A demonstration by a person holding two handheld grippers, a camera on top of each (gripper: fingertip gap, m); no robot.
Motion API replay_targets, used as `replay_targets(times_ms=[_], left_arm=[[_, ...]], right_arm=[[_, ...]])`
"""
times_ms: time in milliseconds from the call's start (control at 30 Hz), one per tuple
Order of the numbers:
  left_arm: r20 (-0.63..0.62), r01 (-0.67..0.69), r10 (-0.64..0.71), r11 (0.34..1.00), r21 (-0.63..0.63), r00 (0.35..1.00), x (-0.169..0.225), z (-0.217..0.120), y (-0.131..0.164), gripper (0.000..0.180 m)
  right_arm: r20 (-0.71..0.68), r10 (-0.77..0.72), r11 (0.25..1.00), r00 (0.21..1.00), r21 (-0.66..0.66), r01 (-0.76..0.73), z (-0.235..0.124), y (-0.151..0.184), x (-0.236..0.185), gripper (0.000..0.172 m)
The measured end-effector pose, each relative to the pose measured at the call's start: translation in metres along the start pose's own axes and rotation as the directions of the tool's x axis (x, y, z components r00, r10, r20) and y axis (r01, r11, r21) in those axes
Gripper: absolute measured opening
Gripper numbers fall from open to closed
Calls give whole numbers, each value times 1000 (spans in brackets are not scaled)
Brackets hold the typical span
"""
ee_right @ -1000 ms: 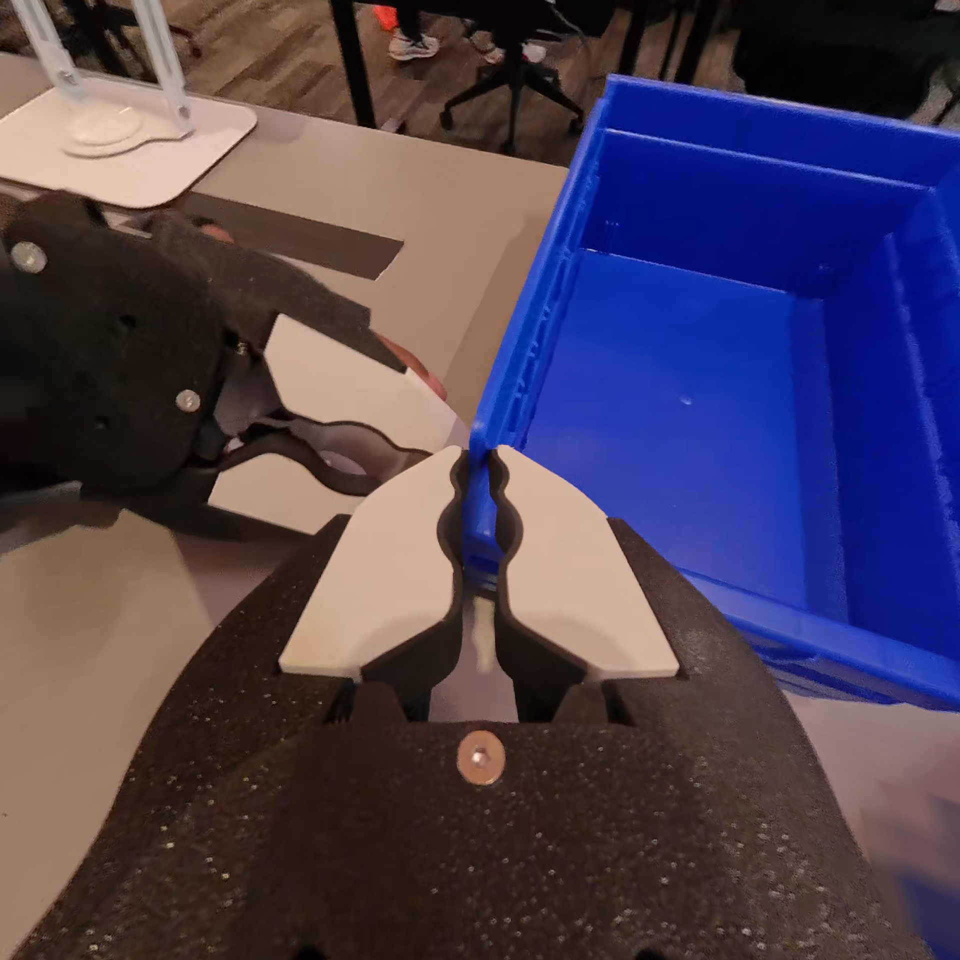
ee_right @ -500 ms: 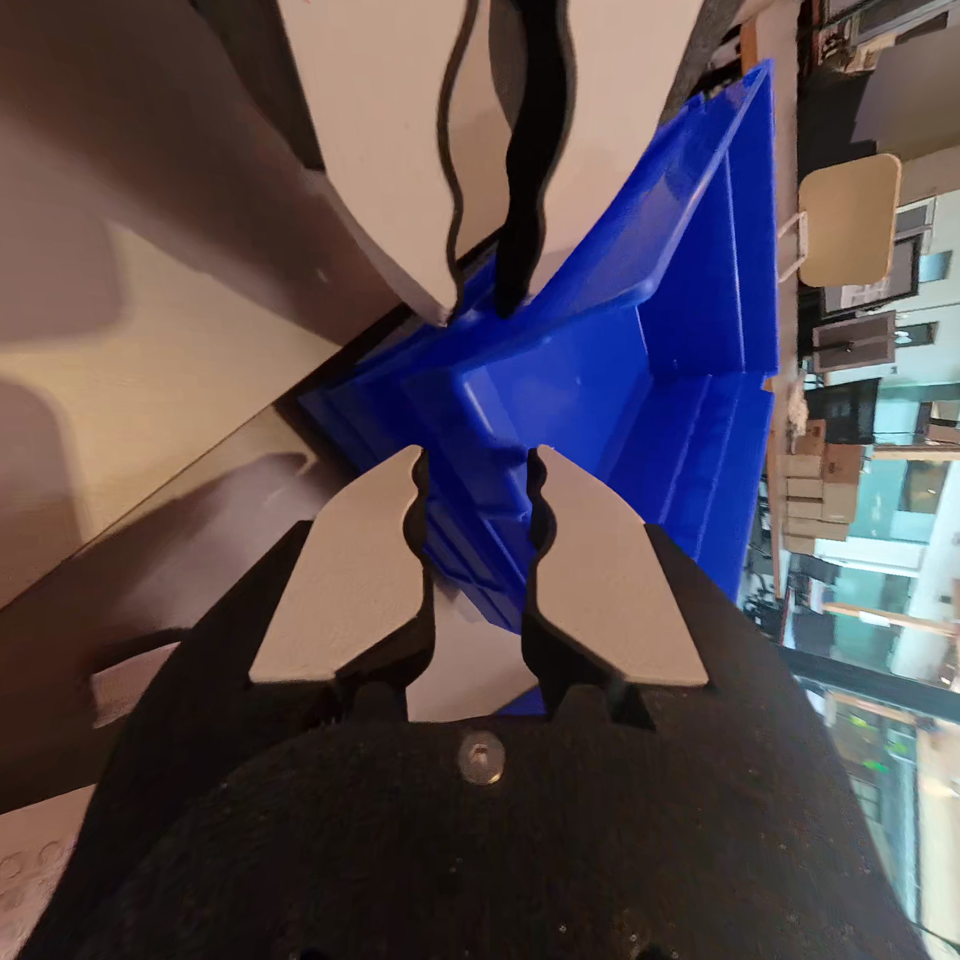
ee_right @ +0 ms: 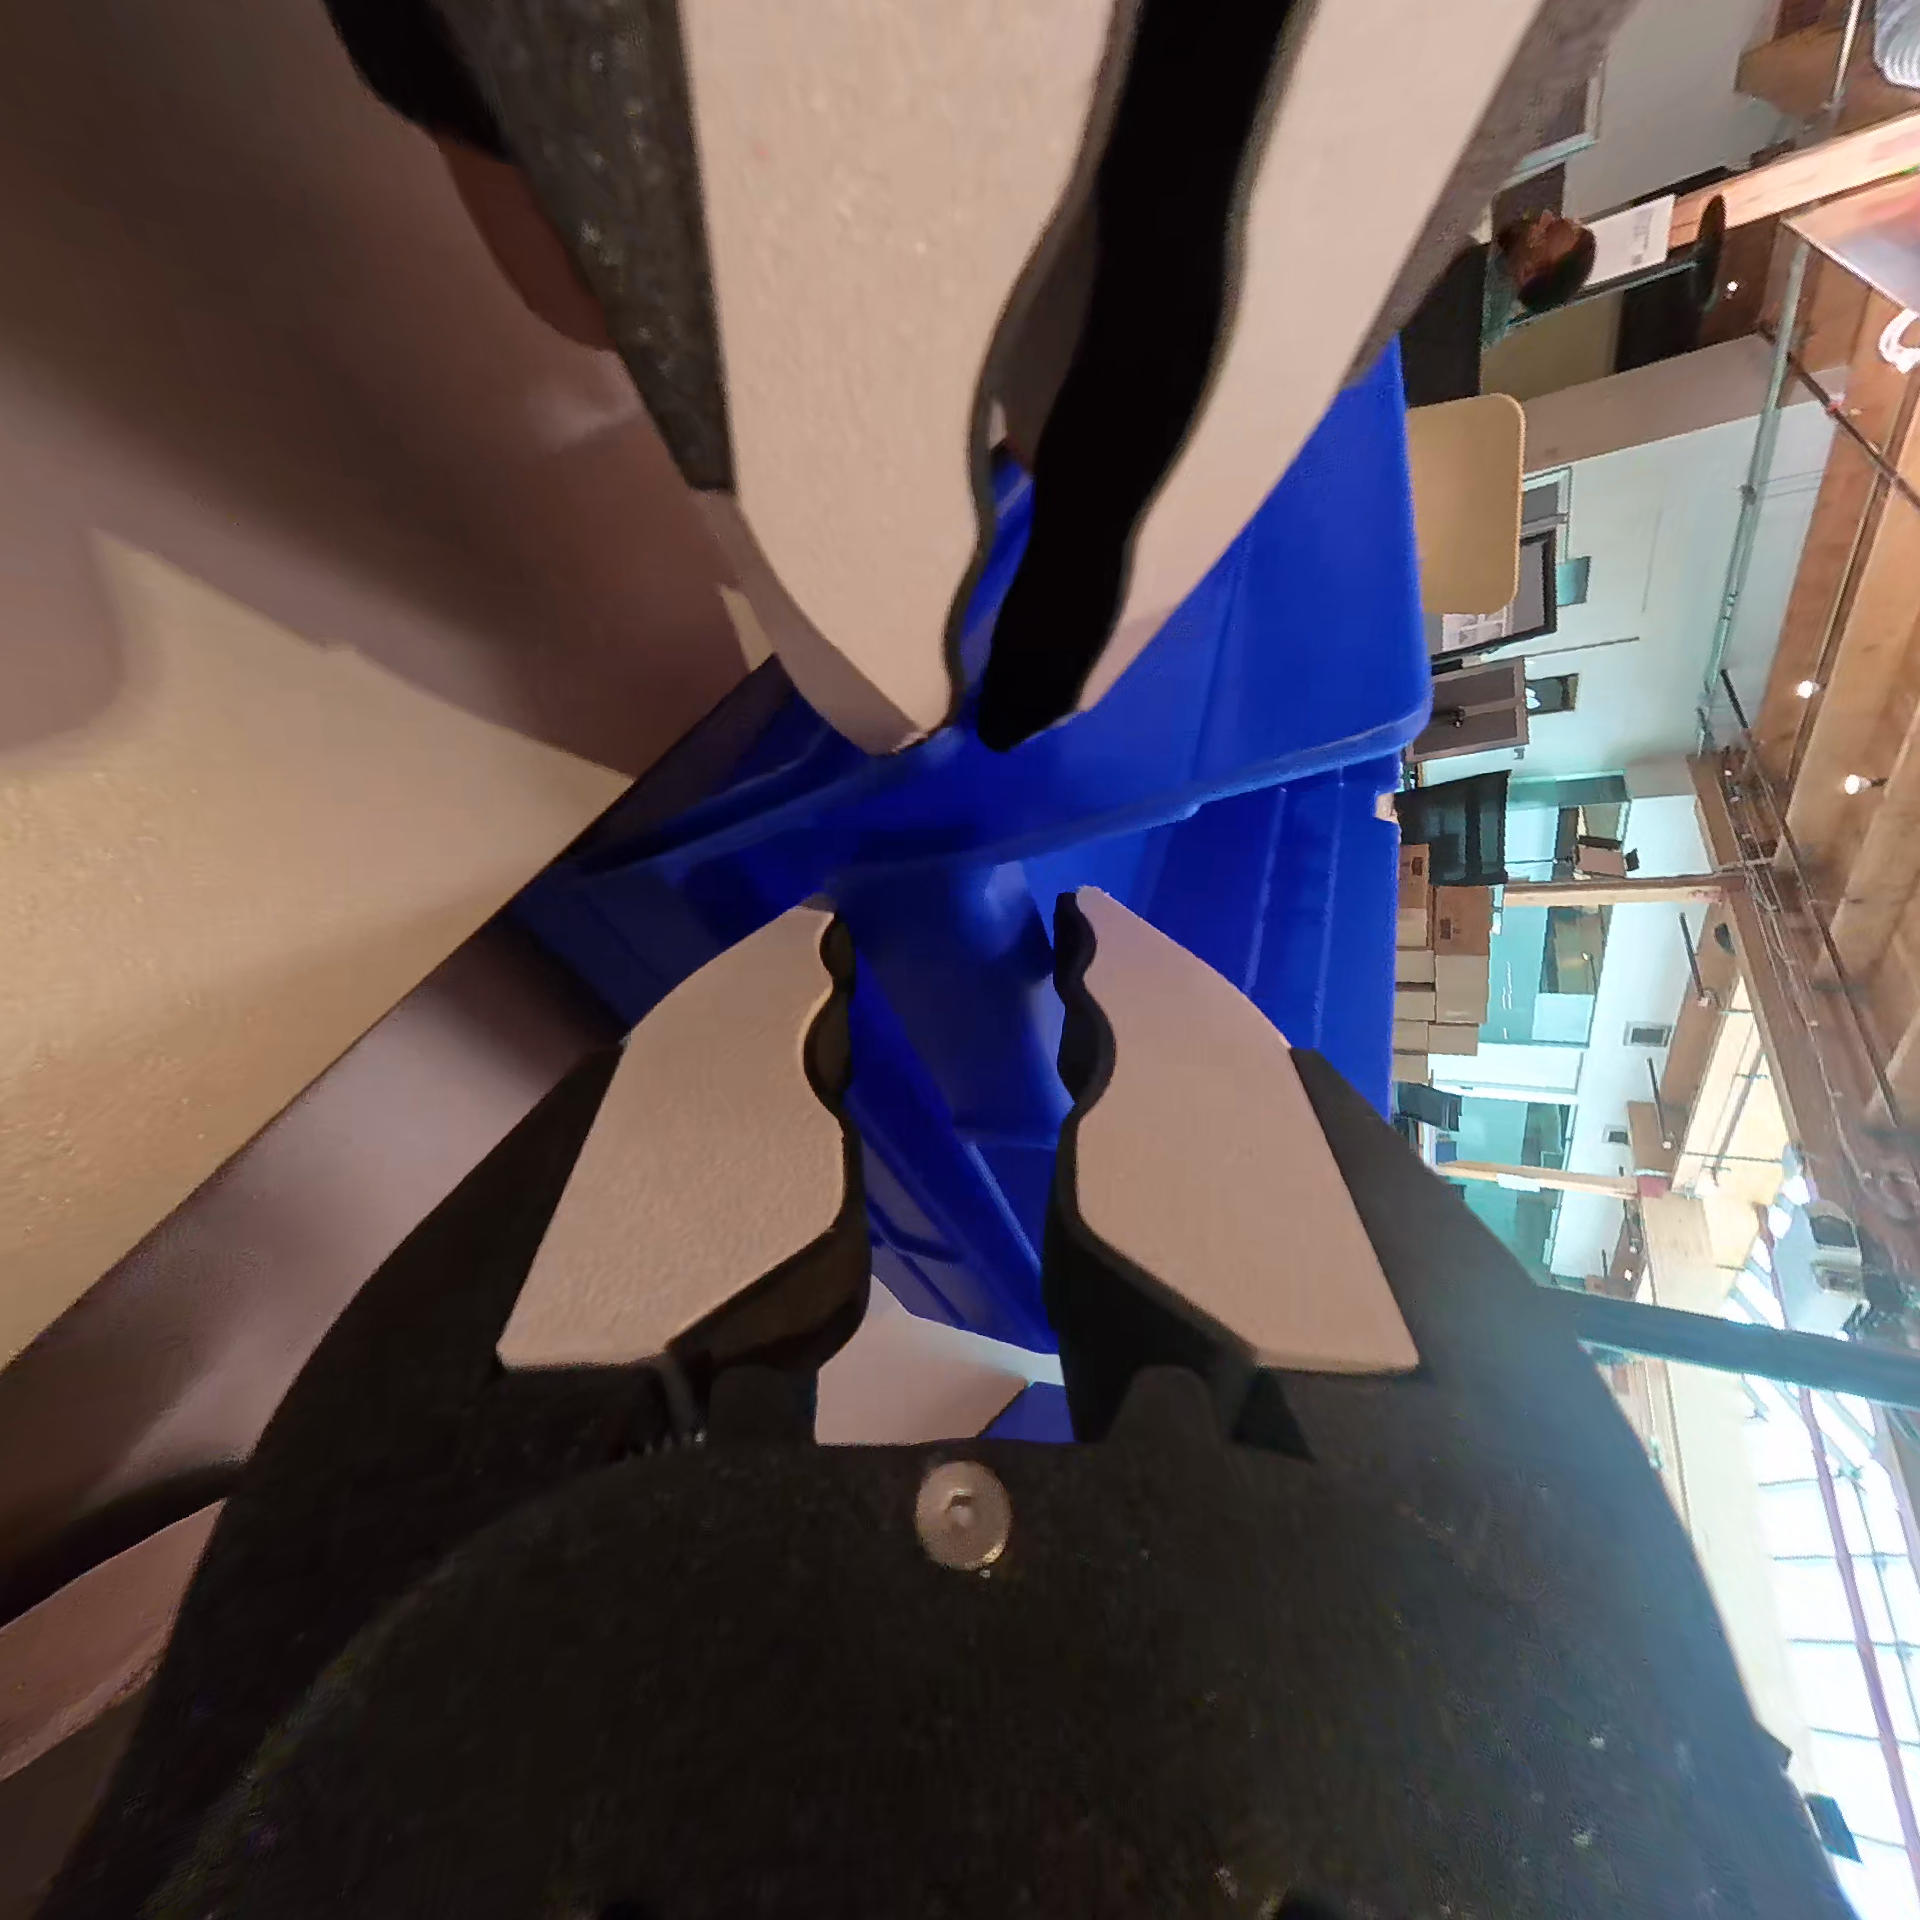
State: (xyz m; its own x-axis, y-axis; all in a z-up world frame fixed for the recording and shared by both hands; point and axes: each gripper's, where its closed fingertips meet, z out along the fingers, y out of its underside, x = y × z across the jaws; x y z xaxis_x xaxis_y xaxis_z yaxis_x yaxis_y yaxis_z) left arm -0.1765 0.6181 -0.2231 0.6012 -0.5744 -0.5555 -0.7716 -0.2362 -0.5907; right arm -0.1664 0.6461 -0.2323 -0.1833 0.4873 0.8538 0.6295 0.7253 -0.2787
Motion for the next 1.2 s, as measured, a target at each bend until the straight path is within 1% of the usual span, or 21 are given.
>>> replay_targets(times_ms=[33, 67, 133, 167, 200, 233, 367, 433, 500, 567, 667, 700, 800, 967, 1067, 1133, 1200], left_arm=[[-3, 0, 0, 1000, -1, 1000, 0, 0, 1, 12], [-4, 0, 0, 1000, -6, 1000, 0, 0, 1, 12], [-3, -10, 10, 1000, -17, 1000, 0, -1, 2, 12], [-24, -4, 4, 1000, 2, 1000, 3, -1, -2, 12], [-35, 9, -9, 1000, 12, 999, 5, 0, -4, 12], [-32, 1, -1, 1000, 6, 999, 5, 0, -5, 12], [-11, -11, 10, 1000, -27, 1000, 5, 0, -5, 12], [-8, 15, -15, 1000, -14, 1000, 4, 0, -5, 12], [6, 51, -51, 999, 4, 999, 2, 0, -3, 17], [-15, 137, -136, 989, 53, 991, 1, -1, -3, 21], [-98, 342, -333, 934, 99, 938, -1, -1, -3, 30], [-119, 389, -377, 915, 105, 919, -1, -1, -3, 34], [-152, 457, -439, 882, 116, 886, -1, 0, -4, 42], [-209, 494, -464, 860, 127, 861, 4, -2, -9, 42], [-249, 513, -470, 844, 153, 847, 6, -5, -12, 42], [-327, 578, -505, 795, 186, 799, 7, -13, -18, 41], [-371, 665, -567, 708, 236, 736, -4, -22, -22, 41]], right_arm=[[-9, 11, 1000, 1000, 2, -11, -2, -1, 2, 37], [-41, 43, 999, 998, 33, -42, -7, -5, 11, 36], [-188, 191, 976, 964, 143, -165, -34, -14, 57, 32], [-227, 226, 967, 947, 170, -190, -46, -18, 78, 30], [-244, 196, 977, 950, 133, -167, -51, -21, 87, 30], [-250, 170, 984, 953, 96, -150, -52, -22, 89, 30], [-244, 149, 988, 958, 79, -134, -48, -18, 74, 31], [-237, 137, 990, 962, 75, -123, -48, -17, 70, 31], [-241, 103, 994, 965, 54, -92, -48, -17, 69, 31], [-243, 104, 994, 964, 53, -94, -49, -16, 70, 30], [-249, 136, 990, 959, 73, -121, -52, -21, 77, 31], [-253, 141, 989, 957, 74, -126, -55, -23, 80, 31], [-266, 164, 986, 950, 72, -150, -61, -27, 87, 30], [-293, 260, 966, 920, 84, -246, -71, -33, 110, 29], [-304, 294, 956, 906, 85, -281, -74, -38, 126, 28], [-316, 322, 946, 892, 82, -313, -77, -40, 134, 25], [-303, 381, 924, 873, 115, -363, -84, -44, 139, 8]])
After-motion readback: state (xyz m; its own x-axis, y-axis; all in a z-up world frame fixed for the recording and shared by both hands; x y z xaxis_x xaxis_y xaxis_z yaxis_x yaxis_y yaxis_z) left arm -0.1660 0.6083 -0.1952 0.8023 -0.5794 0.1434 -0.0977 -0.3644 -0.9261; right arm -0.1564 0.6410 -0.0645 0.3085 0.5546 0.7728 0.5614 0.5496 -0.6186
